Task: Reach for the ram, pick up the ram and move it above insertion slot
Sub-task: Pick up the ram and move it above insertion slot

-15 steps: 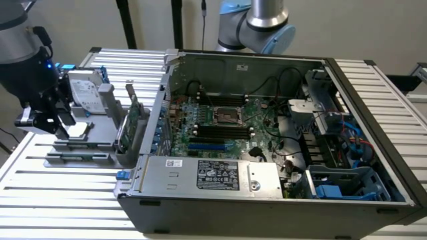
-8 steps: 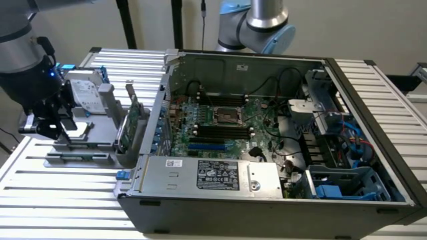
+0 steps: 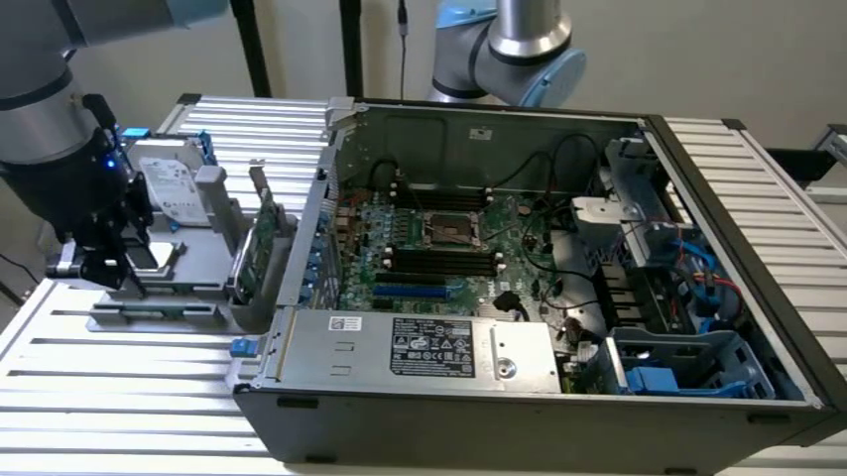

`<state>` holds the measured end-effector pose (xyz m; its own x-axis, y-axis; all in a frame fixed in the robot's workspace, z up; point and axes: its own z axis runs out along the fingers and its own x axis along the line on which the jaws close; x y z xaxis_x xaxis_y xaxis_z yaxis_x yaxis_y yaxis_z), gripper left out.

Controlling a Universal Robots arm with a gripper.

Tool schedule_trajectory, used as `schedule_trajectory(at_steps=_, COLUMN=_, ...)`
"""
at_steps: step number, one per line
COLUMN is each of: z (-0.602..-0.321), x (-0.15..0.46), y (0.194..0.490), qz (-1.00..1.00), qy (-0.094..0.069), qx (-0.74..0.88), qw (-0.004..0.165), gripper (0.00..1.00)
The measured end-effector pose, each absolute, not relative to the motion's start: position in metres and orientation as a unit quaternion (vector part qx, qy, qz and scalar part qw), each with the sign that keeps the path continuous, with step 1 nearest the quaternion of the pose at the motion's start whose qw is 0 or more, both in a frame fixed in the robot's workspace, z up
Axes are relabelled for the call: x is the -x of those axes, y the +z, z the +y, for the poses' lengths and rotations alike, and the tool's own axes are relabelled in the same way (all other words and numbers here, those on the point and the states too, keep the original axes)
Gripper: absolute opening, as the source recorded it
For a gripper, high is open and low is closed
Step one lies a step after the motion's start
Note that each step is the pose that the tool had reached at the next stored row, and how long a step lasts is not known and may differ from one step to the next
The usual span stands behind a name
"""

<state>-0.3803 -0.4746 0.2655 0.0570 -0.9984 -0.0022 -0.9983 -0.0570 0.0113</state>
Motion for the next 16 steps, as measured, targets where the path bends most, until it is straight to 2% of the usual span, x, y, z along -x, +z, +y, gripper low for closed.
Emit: schedule_trajectory(at_steps=16, z=-0.476, x=0.38, y=0.24, qz=-0.687, qy=-0.005, qx=-0.727, qw=0.003, gripper=0.42)
